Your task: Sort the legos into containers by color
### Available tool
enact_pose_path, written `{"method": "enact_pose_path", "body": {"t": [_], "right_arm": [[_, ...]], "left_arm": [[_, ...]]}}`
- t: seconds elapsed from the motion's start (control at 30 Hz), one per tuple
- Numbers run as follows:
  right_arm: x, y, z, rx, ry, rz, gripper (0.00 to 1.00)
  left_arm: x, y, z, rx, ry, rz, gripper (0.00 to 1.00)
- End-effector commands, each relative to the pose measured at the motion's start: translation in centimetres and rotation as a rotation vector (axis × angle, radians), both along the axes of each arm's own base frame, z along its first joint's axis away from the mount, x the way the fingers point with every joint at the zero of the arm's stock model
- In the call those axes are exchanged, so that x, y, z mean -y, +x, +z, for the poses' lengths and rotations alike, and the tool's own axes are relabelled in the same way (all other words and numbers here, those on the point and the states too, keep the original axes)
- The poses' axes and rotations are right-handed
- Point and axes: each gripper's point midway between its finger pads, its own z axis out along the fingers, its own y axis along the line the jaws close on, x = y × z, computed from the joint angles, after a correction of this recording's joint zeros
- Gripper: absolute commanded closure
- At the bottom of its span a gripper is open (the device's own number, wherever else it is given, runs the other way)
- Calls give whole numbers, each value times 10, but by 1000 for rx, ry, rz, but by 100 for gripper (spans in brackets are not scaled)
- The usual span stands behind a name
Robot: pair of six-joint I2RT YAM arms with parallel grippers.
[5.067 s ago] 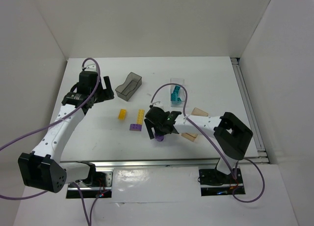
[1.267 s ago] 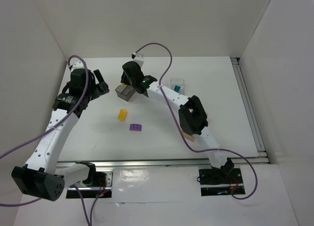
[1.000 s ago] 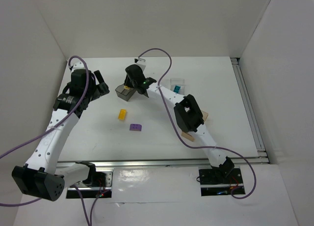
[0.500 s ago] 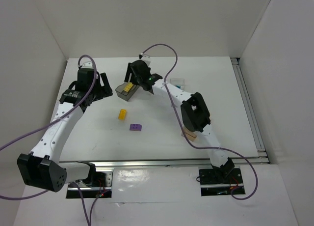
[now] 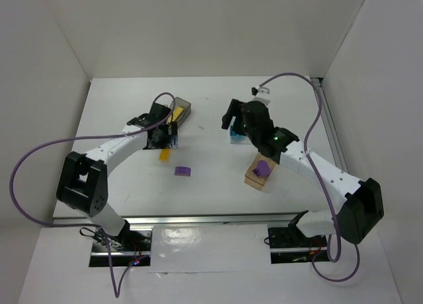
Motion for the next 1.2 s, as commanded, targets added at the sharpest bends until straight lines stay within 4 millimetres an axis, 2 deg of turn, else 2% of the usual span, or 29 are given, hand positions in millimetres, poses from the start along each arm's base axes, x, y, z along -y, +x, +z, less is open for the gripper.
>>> {"method": "enact_pose_path", "body": {"t": [0.0,0.03,0.1,0.13,0.17,0.23,0.33,0.37,0.53,0.67,0.8,0.83,0.93,1.0,1.1,1.13,1.17], "right_arm": [[20,-21,-26,-68,-50,-25,14],[28,-27,-27,-72,-52,-34,14],[31,-30,-30,-82,-60,-34,14],[39,-32,-34,-92,-72,-53,14],[39,-32,-34,-92,-72,-53,14],[51,-31,-42,-117,-89,-80,14],[55,-34,-44,-118,-93,-78,14],[58,-33,-45,-115,-85,-80,14],[62,-33,-47,-124,-76,-81,14],[64,-33,-55,-143,-83,-83,14],[69,-34,-64,-162,-94,-93,14],[68,-35,-64,-164,-90,-84,14],[70,-31,-67,-169,-88,-82,14],[69,-29,-65,-160,-82,-82,14],[73,-27,-69,-169,-96,-89,14],[73,-27,-69,-169,-96,-89,14],[76,-26,-69,-170,-95,-98,14]], "left_arm": [[9,14,-6,8,36,3,7],[7,14,-10,-6,51,8,11],[9,13,-18,-24,61,23,17],[9,7,-28,-47,75,24,19],[10,9,-27,-37,71,24,19],[5,3,-40,-68,94,38,14],[3,3,-43,-74,102,50,10],[3,1,-52,-98,112,49,10],[4,4,-60,-93,105,58,22],[7,6,-62,-95,96,54,24],[5,7,-72,-128,82,60,36],[8,9,-70,-123,71,56,47],[14,5,-76,-151,43,39,61],[14,6,-73,-153,48,31,61],[13,11,-49,-125,53,27,65],[16,19,-24,-68,30,27,67],[12,20,-11,-42,46,19,67]]}}
